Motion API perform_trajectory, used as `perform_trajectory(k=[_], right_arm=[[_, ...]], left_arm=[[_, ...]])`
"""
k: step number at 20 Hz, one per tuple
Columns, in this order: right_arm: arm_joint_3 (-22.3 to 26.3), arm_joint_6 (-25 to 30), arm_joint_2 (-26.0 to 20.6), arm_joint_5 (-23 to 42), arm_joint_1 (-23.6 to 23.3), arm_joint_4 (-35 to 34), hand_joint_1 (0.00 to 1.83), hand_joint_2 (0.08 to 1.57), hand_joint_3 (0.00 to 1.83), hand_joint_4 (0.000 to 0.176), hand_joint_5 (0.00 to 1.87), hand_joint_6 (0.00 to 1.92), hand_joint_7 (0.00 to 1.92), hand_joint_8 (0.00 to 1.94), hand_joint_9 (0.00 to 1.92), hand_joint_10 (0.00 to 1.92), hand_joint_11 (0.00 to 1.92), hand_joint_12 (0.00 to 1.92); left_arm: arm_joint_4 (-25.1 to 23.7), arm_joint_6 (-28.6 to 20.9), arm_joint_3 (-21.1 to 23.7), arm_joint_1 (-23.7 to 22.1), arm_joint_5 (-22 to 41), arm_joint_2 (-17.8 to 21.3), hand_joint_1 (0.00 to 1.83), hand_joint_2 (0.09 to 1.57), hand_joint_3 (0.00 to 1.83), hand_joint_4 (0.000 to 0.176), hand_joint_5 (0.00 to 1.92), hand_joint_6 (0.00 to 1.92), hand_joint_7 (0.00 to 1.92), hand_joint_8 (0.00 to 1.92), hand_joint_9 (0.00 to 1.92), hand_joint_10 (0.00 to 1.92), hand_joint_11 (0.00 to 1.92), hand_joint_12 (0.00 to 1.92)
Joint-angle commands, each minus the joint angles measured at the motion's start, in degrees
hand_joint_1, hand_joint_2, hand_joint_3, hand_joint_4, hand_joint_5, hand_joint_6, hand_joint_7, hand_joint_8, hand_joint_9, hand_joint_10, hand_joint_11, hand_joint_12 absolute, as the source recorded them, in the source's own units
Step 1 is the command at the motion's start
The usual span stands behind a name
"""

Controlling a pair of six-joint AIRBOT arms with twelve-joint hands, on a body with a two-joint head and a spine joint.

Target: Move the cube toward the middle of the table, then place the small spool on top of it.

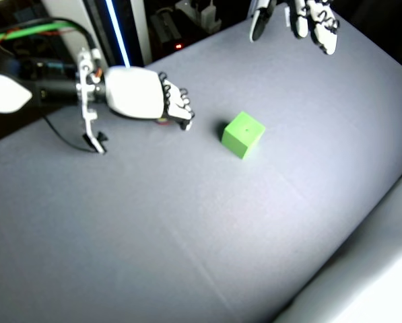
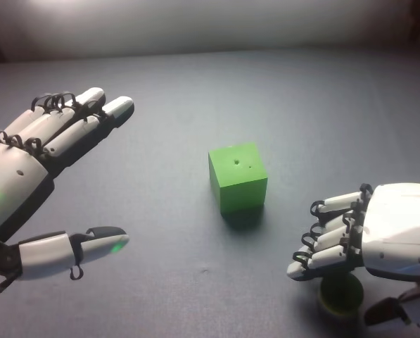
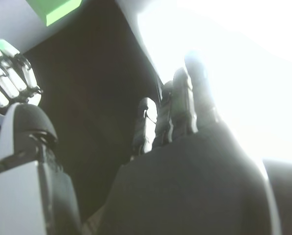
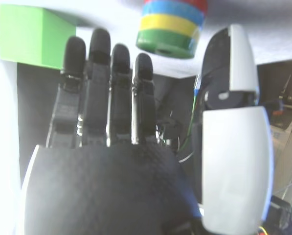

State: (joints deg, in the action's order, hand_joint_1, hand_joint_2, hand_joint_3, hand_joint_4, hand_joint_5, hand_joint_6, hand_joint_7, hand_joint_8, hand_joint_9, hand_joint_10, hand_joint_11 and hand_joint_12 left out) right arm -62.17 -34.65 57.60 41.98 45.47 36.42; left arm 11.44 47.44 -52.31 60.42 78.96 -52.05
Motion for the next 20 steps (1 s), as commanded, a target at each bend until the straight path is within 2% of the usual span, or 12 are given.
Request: perform_trajectory(k=[1, 2, 4, 5, 7, 10, 11, 12, 13, 14, 18, 20], right_arm=[[0.1, 0.2, 0.2, 5.5, -0.8, -1.5, 1.07, 0.99, 0.00, 0.001, 0.64, 0.00, 0.72, 0.03, 0.43, 1.28, 0.44, 1.53], [-0.1, 0.2, 0.4, 5.3, -0.9, -1.6, 1.08, 0.99, 0.00, 0.004, 0.65, 0.01, 0.71, 0.03, 0.41, 1.32, 0.43, 1.54], [-0.2, 0.2, 0.7, 5.1, -1.1, -1.6, 1.10, 1.02, 0.00, 0.000, 0.70, 0.01, 0.46, 0.83, 0.40, 1.51, 0.45, 1.67], [-0.2, 0.2, 0.7, 5.1, -1.2, -1.6, 1.11, 1.02, 0.00, 0.000, 0.72, 0.01, 0.42, 1.01, 0.41, 1.53, 0.44, 1.67], [-0.2, 0.2, 0.8, 5.1, -1.3, -1.6, 1.10, 1.02, 0.00, 0.000, 0.77, 0.00, 0.53, 0.86, 0.47, 1.20, 0.41, 1.40], [-0.2, 0.2, 0.9, 5.1, -1.3, -1.7, 1.09, 1.03, 0.00, 0.000, 0.85, 0.01, 0.51, 1.09, 0.44, 1.41, 0.39, 1.58], [-0.2, 0.2, 0.9, 5.1, -1.3, -1.7, 1.10, 1.09, 0.02, 0.000, 0.95, 0.78, 0.56, 1.06, 0.48, 1.32, 0.42, 1.53], [-0.2, 0.2, 0.9, 5.1, -1.3, -1.8, 1.08, 1.15, 0.01, 0.000, 0.89, 1.07, 0.59, 1.05, 0.49, 1.33, 0.42, 1.52], [-0.2, 0.2, 0.9, 5.1, -1.4, -1.9, 1.19, 1.18, 0.00, 0.000, 0.88, 0.97, 0.76, 1.40, 0.57, 1.39, 0.48, 1.56], [-0.2, 0.2, 0.9, 5.2, -1.4, -2.0, 1.15, 1.15, 0.00, 0.000, 0.92, 1.03, 0.73, 1.39, 0.63, 1.57, 0.56, 1.72], [-0.7, 0.2, 1.0, 6.2, -1.7, -3.9, 1.25, 1.15, 0.00, 0.000, 0.98, 0.78, 0.89, 1.37, 0.77, 1.46, 0.59, 1.62], [-1.5, 0.2, 1.0, 8.0, -2.2, -6.4, 1.23, 1.14, 0.00, 0.000, 1.02, 0.72, 0.86, 1.41, 0.78, 1.62, 0.61, 1.80]], left_arm=[[-0.5, -0.4, 0.1, 0.1, 7.3, -0.1, 0.70, 1.00, 0.00, 0.176, 0.05, 0.00, 0.00, 0.00, 0.09, 0.00, 0.00, 0.54], [-0.5, -0.5, 0.1, 0.1, 7.3, -0.2, 0.71, 1.00, 0.00, 0.176, 0.05, 0.00, 0.00, 0.00, 0.09, 0.00, 0.00, 0.55], [-0.5, -0.7, 0.1, 0.1, 7.3, -0.3, 0.72, 1.00, 0.00, 0.176, 0.06, 0.00, 0.01, 0.00, 0.10, 0.00, 0.00, 0.63], [-0.5, -0.7, 0.1, 0.1, 7.3, -0.3, 0.71, 1.00, 0.00, 0.176, 0.06, 0.00, 0.01, 0.00, 0.09, 0.00, 0.00, 0.61], [-0.4, -0.7, 0.1, 0.1, 7.3, -0.3, 0.70, 0.99, 0.00, 0.176, 0.07, 0.00, 0.01, 0.00, 0.10, 0.00, 0.00, 0.64], [-0.4, -0.7, 0.1, 0.1, 7.3, -0.3, 0.70, 0.99, 0.00, 0.176, 0.06, 0.00, 0.01, 0.00, 0.10, 0.00, 0.00, 0.61], [-0.4, -0.7, 0.1, 0.1, 7.3, -0.3, 0.70, 0.99, 0.00, 0.176, 0.06, 0.00, 0.00, 0.00, 0.10, 0.00, 0.00, 0.59], [-0.3, -0.7, 0.1, 0.1, 7.3, -0.3, 0.71, 0.99, 0.00, 0.176, 0.07, 0.00, 0.00, 0.00, 0.09, 0.00, 0.00, 0.59], [-0.3, -0.7, 0.1, 0.1, 7.3, -0.3, 0.71, 0.99, 0.00, 0.175, 0.07, 0.00, 0.00, 0.00, 0.09, 0.00, 0.00, 0.59], [-0.3, -0.7, 0.1, 0.1, 7.3, -0.3, 0.72, 0.99, 0.00, 0.176, 0.07, 0.00, 0.01, 0.00, 0.09, 0.00, 0.00, 0.59], [0.0, -0.8, 0.1, 0.2, 7.3, -0.4, 0.71, 1.00, 0.00, 0.166, 0.08, 0.00, 0.02, 0.00, 0.10, 0.00, 0.00, 0.69], [0.1, -0.9, 0.1, 0.3, 7.3, -0.5, 0.71, 1.00, 0.00, 0.149, 0.10, 0.00, 0.03, 0.00, 0.11, 0.00, 0.00, 0.70]])
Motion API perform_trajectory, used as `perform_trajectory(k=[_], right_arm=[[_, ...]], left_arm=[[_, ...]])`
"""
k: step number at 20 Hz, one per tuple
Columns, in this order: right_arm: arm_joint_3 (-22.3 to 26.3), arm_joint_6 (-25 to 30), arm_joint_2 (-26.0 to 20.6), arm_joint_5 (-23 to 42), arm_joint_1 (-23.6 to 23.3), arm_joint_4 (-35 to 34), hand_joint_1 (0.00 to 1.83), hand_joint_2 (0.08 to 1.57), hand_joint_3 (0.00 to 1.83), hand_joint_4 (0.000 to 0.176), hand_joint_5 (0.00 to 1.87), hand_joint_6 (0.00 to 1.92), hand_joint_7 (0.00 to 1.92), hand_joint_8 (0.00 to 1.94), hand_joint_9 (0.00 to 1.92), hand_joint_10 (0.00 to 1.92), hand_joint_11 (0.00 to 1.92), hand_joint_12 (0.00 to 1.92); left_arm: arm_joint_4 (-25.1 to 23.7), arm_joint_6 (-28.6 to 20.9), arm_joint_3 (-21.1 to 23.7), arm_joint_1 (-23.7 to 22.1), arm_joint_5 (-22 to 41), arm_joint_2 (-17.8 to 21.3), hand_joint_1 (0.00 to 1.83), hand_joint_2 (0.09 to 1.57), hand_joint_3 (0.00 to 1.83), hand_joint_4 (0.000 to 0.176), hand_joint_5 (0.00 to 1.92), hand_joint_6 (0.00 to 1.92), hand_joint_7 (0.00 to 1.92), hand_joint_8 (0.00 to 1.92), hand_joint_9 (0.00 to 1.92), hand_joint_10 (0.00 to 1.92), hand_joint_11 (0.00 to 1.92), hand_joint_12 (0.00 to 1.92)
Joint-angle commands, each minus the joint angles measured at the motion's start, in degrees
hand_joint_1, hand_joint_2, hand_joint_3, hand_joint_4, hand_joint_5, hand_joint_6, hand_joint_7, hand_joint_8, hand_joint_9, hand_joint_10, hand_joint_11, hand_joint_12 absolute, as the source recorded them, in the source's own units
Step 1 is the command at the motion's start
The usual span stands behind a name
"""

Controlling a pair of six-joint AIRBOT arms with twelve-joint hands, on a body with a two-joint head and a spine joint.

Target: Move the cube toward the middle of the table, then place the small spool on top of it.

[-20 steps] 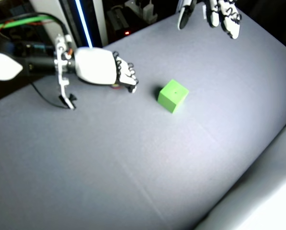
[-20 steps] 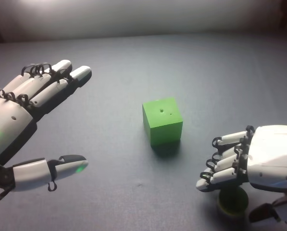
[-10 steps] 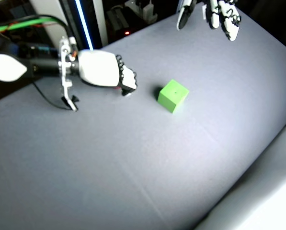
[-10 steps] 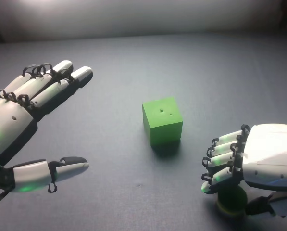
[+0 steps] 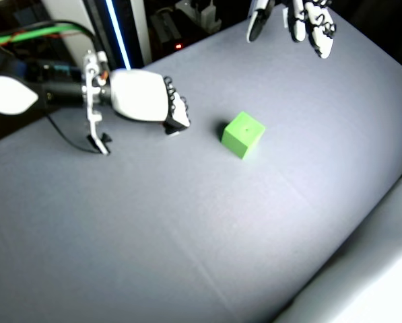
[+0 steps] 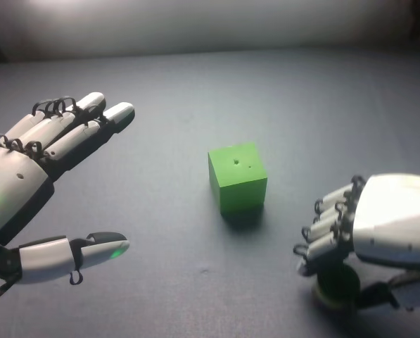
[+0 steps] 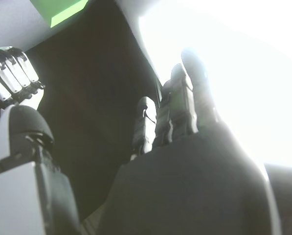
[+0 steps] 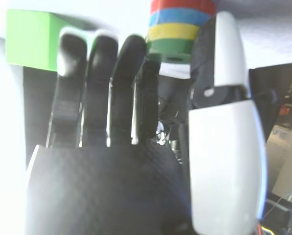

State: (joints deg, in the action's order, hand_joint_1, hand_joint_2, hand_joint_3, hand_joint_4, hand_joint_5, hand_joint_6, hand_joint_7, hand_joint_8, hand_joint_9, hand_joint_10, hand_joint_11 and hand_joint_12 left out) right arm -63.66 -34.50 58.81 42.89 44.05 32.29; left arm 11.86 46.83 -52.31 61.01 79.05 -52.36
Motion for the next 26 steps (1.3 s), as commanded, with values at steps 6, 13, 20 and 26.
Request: perform_trajectory(k=[6, 13, 20, 26], right_arm=[[-5.4, -0.8, 1.6, 11.1, -6.6, -11.5, 1.25, 1.06, 0.01, 0.000, 1.11, 0.72, 1.09, 0.88, 0.97, 0.80, 0.73, 1.20], [-11.3, -1.8, 7.3, 7.0, -15.3, -11.9, 1.26, 1.03, 0.00, 0.016, 1.20, 0.62, 1.15, 0.71, 1.01, 0.47, 0.59, 1.33], [-15.1, -3.4, 12.3, -0.8, -20.4, -7.9, 1.27, 1.01, 0.00, 0.000, 1.31, 0.32, 1.22, 0.68, 1.32, 0.21, 0.78, 1.43], [-17.2, -4.4, 15.8, -5.2, -21.2, -5.8, 1.22, 0.96, 0.00, 0.000, 1.49, 0.03, 1.02, 1.64, 1.05, 1.89, 1.07, 1.92]], left_arm=[[0.2, -0.3, 0.3, 0.6, 7.9, -0.3, 0.74, 0.98, 0.00, 0.128, 0.12, 0.00, 0.10, 0.00, 0.13, 0.00, 0.00, 0.70], [0.3, -0.5, 0.3, 0.9, 7.7, -0.3, 0.76, 1.00, 0.00, 0.138, 0.12, 0.00, 0.07, 0.00, 0.12, 0.00, 0.00, 0.66], [0.3, -0.9, 0.0, 0.8, 7.0, -0.7, 0.73, 0.98, 0.00, 0.120, 0.14, 0.00, 0.11, 0.01, 0.15, 0.01, 0.00, 0.76], [0.1, -1.3, -0.2, 0.8, 6.9, -0.7, 0.76, 0.99, 0.00, 0.124, 0.14, 0.00, 0.08, 0.00, 0.12, 0.00, 0.00, 0.67]])
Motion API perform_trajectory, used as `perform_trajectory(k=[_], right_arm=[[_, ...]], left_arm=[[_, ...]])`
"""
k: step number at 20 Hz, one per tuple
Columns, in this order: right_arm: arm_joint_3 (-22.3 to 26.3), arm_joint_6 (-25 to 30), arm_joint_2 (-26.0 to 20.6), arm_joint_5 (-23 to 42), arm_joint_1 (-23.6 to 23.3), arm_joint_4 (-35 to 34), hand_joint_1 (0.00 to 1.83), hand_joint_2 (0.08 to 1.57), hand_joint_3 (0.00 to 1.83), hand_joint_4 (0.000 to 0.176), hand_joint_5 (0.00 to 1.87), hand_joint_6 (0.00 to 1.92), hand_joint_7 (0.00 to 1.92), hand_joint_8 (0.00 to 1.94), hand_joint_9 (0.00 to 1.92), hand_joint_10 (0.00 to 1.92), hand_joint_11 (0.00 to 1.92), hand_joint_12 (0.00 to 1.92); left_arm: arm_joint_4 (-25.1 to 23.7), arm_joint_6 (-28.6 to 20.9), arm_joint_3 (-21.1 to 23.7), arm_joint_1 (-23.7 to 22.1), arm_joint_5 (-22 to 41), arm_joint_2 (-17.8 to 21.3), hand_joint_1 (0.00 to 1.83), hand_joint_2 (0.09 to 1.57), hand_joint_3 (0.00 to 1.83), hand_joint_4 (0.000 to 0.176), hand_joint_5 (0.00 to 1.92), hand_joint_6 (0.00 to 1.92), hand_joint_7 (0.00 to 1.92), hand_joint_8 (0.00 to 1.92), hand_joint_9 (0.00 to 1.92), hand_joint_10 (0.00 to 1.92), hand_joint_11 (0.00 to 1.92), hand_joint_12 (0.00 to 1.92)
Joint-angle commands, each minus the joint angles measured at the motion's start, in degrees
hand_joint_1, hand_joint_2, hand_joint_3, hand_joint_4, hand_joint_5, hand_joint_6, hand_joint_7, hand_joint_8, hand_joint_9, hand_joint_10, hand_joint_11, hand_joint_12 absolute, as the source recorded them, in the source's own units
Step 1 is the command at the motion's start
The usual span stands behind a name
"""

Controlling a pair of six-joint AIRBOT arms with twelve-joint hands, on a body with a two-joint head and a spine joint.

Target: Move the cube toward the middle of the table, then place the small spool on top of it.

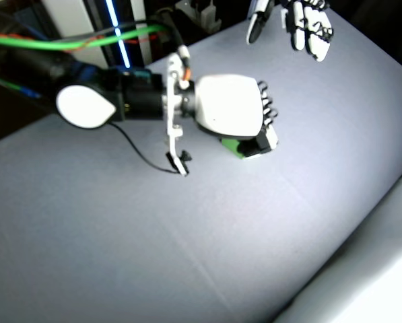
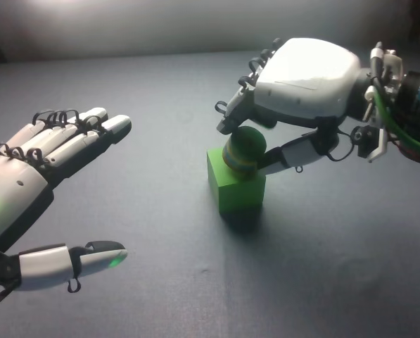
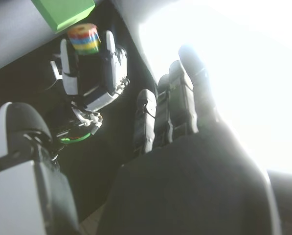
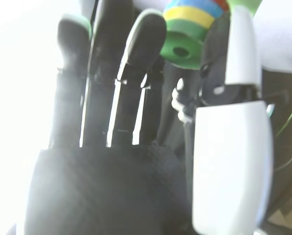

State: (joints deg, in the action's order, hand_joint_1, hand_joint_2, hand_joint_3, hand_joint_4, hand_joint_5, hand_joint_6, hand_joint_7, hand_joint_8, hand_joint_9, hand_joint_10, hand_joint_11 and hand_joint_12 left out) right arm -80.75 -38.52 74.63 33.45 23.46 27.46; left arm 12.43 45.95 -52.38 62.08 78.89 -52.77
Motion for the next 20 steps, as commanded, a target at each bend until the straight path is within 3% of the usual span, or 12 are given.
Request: perform_trajectory(k=[1, 2, 3, 5, 6, 7, 8, 9, 11, 15, 17, 20], right_arm=[[-0.2, -1.1, 0.2, 3.8, -0.6, -0.9, 1.22, 0.95, 0.00, 0.000, 1.50, 0.03, 0.98, 1.58, 1.00, 1.84, 1.01, 1.92], [-0.1, -2.0, 0.4, 3.4, -0.7, -0.9, 1.22, 0.95, 0.00, 0.000, 1.50, 0.02, 0.98, 1.61, 1.00, 1.90, 1.05, 1.92], [0.0, -2.6, 0.5, 3.1, -0.7, -0.9, 1.27, 1.03, 0.01, 0.000, 1.40, 0.02, 1.00, 1.30, 0.98, 1.58, 0.92, 1.85], [0.2, -3.1, 0.5, 3.1, -0.7, -0.9, 1.16, 1.04, 0.00, 0.000, 1.15, 0.66, 1.07, 0.46, 0.93, 0.81, 0.66, 1.47], [0.2, -3.1, 0.5, 3.1, -0.7, -0.9, 1.07, 0.92, 0.00, 0.000, 0.85, 0.28, 0.93, 0.23, 0.88, 0.59, 0.62, 1.26], [0.2, -3.1, 0.5, 3.1, -0.7, -0.9, 0.96, 0.88, 0.00, 0.045, 0.65, 0.08, 0.76, 0.10, 0.74, 0.48, 0.43, 1.26], [0.2, -3.1, 0.4, 3.1, -0.7, -1.0, 0.87, 0.86, 0.00, 0.083, 0.49, 0.02, 0.65, 0.03, 0.64, 0.41, 0.26, 1.32], [0.2, -3.1, 0.4, 3.1, -0.7, -1.2, 0.83, 0.86, 0.00, 0.089, 0.40, 0.00, 0.58, 0.01, 0.59, 0.36, 0.18, 1.34], [0.5, -3.1, 0.4, 3.4, -0.7, -1.9, 0.84, 0.85, 0.00, 0.077, 0.30, 0.00, 0.49, 0.00, 0.57, 0.20, 0.10, 1.37], [1.6, -3.1, -1.1, 6.6, -0.7, -4.4, 0.86, 0.89, 0.00, 0.103, 0.16, 0.00, 0.37, 0.00, 0.44, 0.02, 0.00, 1.21], [3.6, -3.1, -3.1, 10.9, -0.7, -7.3, 0.79, 0.91, 0.00, 0.126, 0.11, 0.00, 0.32, 0.00, 0.39, 0.00, 0.00, 1.09], [7.9, -3.2, -9.6, 18.0, 0.3, -10.1, 0.68, 0.94, 0.00, 0.109, 0.10, 0.00, 0.28, 0.00, 0.31, 0.00, 0.00, 0.82]], left_arm=[[-0.5, -0.5, -0.3, -0.3, 7.0, -0.3, 0.75, 0.99, 0.00, 0.123, 0.14, 0.00, 0.09, 0.00, 0.13, 0.00, 0.00, 0.69], [-0.5, -0.6, -0.3, -0.3, 6.9, -0.4, 0.75, 0.99, 0.00, 0.124, 0.14, 0.00, 0.09, 0.00, 0.13, 0.00, 0.00, 0.70], [-0.5, -0.7, -0.4, -0.3, 6.9, -0.4, 0.75, 0.99, 0.00, 0.130, 0.13, 0.00, 0.09, 0.00, 0.13, 0.00, 0.00, 0.68], [-0.5, -0.8, -0.4, -0.3, 7.0, -0.4, 0.76, 1.00, 0.00, 0.131, 0.13, 0.00, 0.09, 0.00, 0.13, 0.00, 0.00, 0.68], [-0.5, -0.9, -0.4, -0.3, 7.0, -0.4, 0.77, 1.00, 0.00, 0.130, 0.12, 0.00, 0.09, 0.00, 0.13, 0.00, 0.00, 0.68], [-0.5, -0.9, -0.4, -0.3, 7.1, -0.4, 0.76, 1.01, 0.01, 0.129, 0.12, 0.00, 0.09, 0.00, 0.14, 0.00, 0.00, 0.68], [-0.5, -0.9, -0.4, -0.3, 7.1, -0.4, 0.76, 1.01, 0.00, 0.133, 0.12, 0.00, 0.09, 0.00, 0.13, 0.00, 0.00, 0.69], [-0.5, -0.9, -0.4, -0.3, 7.2, -0.4, 0.76, 1.00, 0.00, 0.133, 0.12, 0.00, 0.09, 0.00, 0.14, 0.00, 0.00, 0.69], [-0.5, -0.9, -0.4, -0.3, 7.2, -0.5, 0.77, 1.00, 0.00, 0.126, 0.13, 0.00, 0.10, 0.00, 0.14, 0.00, 0.00, 0.72], [-0.3, -1.1, -0.3, -0.3, 7.8, -0.5, 0.77, 1.01, 0.00, 0.107, 0.13, 0.00, 0.10, 0.00, 0.13, 0.00, 0.00, 0.64], [0.2, -1.1, -0.3, -0.1, 8.8, -0.3, 0.74, 1.00, 0.00, 0.125, 0.12, 0.00, 0.08, 0.00, 0.14, 0.00, 0.00, 0.73], [0.9, -1.6, -0.3, 0.2, 10.7, 0.5, 0.76, 1.01, 0.00, 0.123, 0.09, 0.00, 0.08, 0.00, 0.13, 0.00, 0.00, 0.70]])
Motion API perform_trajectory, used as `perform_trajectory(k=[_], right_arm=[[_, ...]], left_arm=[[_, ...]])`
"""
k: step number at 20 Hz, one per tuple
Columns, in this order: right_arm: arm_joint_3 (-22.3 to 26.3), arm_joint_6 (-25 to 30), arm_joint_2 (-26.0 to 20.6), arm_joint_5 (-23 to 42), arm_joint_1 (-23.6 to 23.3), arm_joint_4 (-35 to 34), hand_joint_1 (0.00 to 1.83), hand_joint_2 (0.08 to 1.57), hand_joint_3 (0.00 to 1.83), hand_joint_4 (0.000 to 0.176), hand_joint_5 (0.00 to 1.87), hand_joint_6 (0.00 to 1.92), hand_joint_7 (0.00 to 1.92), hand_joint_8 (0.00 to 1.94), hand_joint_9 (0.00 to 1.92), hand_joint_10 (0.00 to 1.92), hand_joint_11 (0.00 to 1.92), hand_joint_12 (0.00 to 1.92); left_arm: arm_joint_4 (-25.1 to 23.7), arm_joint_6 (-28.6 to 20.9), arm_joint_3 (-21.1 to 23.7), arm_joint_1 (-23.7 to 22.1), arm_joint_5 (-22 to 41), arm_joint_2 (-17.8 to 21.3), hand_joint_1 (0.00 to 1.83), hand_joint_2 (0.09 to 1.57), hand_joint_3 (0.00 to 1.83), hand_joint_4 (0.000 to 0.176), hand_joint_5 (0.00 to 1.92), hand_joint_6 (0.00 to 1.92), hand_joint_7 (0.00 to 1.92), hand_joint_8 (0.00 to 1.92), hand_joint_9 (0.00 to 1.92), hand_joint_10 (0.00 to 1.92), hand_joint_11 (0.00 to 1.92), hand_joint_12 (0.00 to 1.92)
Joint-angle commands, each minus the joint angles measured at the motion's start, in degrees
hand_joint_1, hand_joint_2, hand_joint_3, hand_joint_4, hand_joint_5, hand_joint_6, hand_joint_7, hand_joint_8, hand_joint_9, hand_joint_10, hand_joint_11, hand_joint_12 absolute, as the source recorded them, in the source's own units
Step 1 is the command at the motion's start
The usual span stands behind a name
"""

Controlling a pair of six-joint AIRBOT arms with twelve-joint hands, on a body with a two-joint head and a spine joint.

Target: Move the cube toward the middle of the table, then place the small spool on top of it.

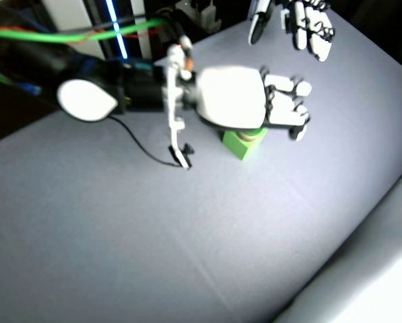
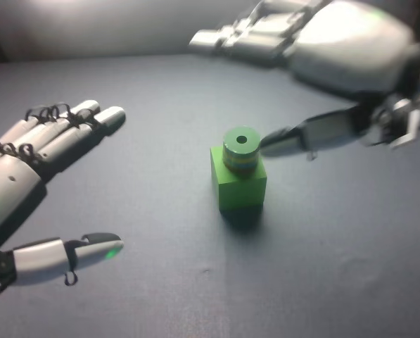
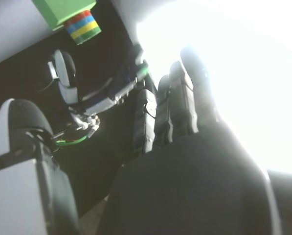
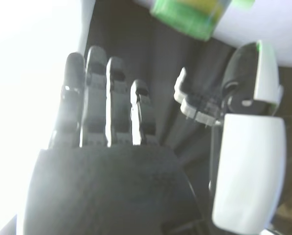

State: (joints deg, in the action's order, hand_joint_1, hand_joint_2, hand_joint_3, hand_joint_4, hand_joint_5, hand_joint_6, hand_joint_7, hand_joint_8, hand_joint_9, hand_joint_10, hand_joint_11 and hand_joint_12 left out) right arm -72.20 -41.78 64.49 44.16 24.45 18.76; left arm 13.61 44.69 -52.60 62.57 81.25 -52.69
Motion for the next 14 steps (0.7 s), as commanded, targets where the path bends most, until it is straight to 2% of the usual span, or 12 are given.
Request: perform_trajectory(k=[1, 2, 3, 5, 6, 7, 9, 10, 11, 12, 13, 14], right_arm=[[0.7, 0.1, -1.4, 10.5, 1.0, -3.3, 0.62, 0.95, 0.00, 0.102, 0.09, 0.00, 0.24, 0.00, 0.24, 0.00, 0.00, 0.67], [1.9, 0.1, -3.1, 15.2, 3.9, -6.3, 0.65, 0.93, 0.00, 0.112, 0.08, 0.00, 0.20, 0.00, 0.20, 0.00, 0.00, 0.55], [3.2, 0.1, -4.7, 19.6, 6.7, -8.9, 0.71, 0.95, 0.00, 0.061, 0.09, 0.00, 0.19, 0.00, 0.18, 0.00, 0.00, 0.43], [6.2, 0.0, -7.9, 28.6, 13.0, -13.5, 0.73, 1.00, 0.01, 0.036, 0.07, 0.00, 0.18, 0.00, 0.17, 0.00, 0.00, 0.36], [7.3, 0.0, -8.9, 32.5, 15.7, -15.4, 0.75, 1.03, 0.01, 0.056, 0.07, 0.00, 0.17, 0.00, 0.16, 0.00, 0.00, 0.27], [8.8, 0.0, -10.6, 37.3, 19.1, -17.7, 0.75, 1.07, 0.01, 0.074, 0.07, 0.00, 0.17, 0.00, 0.16, 0.00, 0.00, 0.23], [10.9, -0.1, -12.6, 45.2, 24.5, -21.5, 0.78, 1.08, 0.00, 0.079, 0.09, 0.01, 0.19, 0.00, 0.23, 0.01, 0.07, 0.34], [11.5, -0.2, -13.1, 47.8, 26.5, -22.8, 0.59, 1.13, 0.00, 0.066, 0.13, 0.01, 0.27, 0.01, 0.30, 0.00, 0.05, 0.53], [12.4, -0.5, -13.7, 51.7, 29.0, -24.6, 0.54, 1.22, 0.00, 0.032, 0.11, 0.00, 0.32, 0.00, 0.33, 0.00, 0.01, 0.63], [13.0, -0.9, -14.3, 54.3, 30.7, -25.6, 0.47, 1.26, 0.00, 0.017, 0.10, 0.00, 0.33, 0.00, 0.36, 0.00, 0.00, 0.68], [13.7, -1.4, -14.7, 56.6, 32.0, -26.0, 0.40, 1.25, 0.00, 0.017, 0.13, 0.00, 0.40, 0.00, 0.45, 0.01, 0.08, 0.78], [15.0, -2.3, -15.6, 56.8, 32.4, -26.1, 0.42, 1.27, 0.00, 0.004, 0.14, 0.00, 0.44, 0.00, 0.52, 0.02, 0.12, 0.88]], left_arm=[[-0.1, -0.6, -0.1, -0.1, 9.1, 0.7, 0.78, 1.02, 0.00, 0.125, 0.08, 0.00, 0.06, 0.00, 0.13, 0.00, 0.00, 0.67], [0.0, -1.4, -0.2, 0.1, 10.0, 1.0, 0.79, 1.02, 0.00, 0.122, 0.07, 0.00, 0.07, 0.00, 0.15, 0.00, 0.00, 0.64], [0.2, -2.6, -0.6, 0.2, 10.8, 1.3, 0.79, 1.03, 0.00, 0.124, 0.04, 0.00, 0.09, 0.01, 0.15, 0.00, 0.00, 0.63], [1.1, -7.5, -2.5, 0.7, 12.8, 1.1, 0.70, 1.05, 0.00, 0.111, 0.00, 0.00, 0.09, 0.00, 0.11, 0.00, 0.00, 0.51], [1.7, -9.9, -3.3, 1.1, 14.3, 1.1, 0.56, 1.06, 0.00, 0.091, 0.00, 0.00, 0.08, 0.00, 0.09, 0.00, 0.00, 0.60], [2.1, -10.7, -3.4, 1.3, 15.6, 1.3, 0.52, 1.02, 0.00, 0.119, 0.00, 0.00, 0.09, 0.00, 0.11, 0.00, 0.00, 0.69], [2.3, -10.8, -3.4, 1.5, 17.6, 1.7, 0.49, 0.99, 0.00, 0.054, 0.05, 0.00, 0.16, 0.00, 0.19, 0.01, 0.00, 1.10], [2.2, -10.8, -3.4, 1.4, 17.7, 1.9, 0.38, 1.11, 0.02, 0.000, 0.08, 0.00, 0.14, 0.00, 0.20, 0.01, 0.00, 1.14], [1.8, -10.7, -3.3, 1.0, 17.7, 2.0, 0.32, 1.16, 0.02, 0.007, 0.06, 0.00, 0.16, 0.00, 0.23, 0.01, 0.00, 1.00], [1.3, -10.7, -3.2, 0.6, 17.7, 2.1, 0.37, 1.13, 0.00, 0.000, 0.16, 0.02, 0.21, 0.01, 0.27, 0.02, 0.00, 0.84], [0.6, -10.3, -2.9, 0.0, 17.7, 2.3, 0.28, 1.15, 0.00, 0.015, 0.45, 0.06, 0.18, 0.00, 0.25, 0.00, 0.00, 0.74], [-0.7, -9.0, -2.4, -1.9, 17.8, 2.9, 0.22, 1.24, 0.01, 0.069, 0.55, 0.04, 0.15, 0.00, 0.20, 0.00, 0.00, 0.55]])
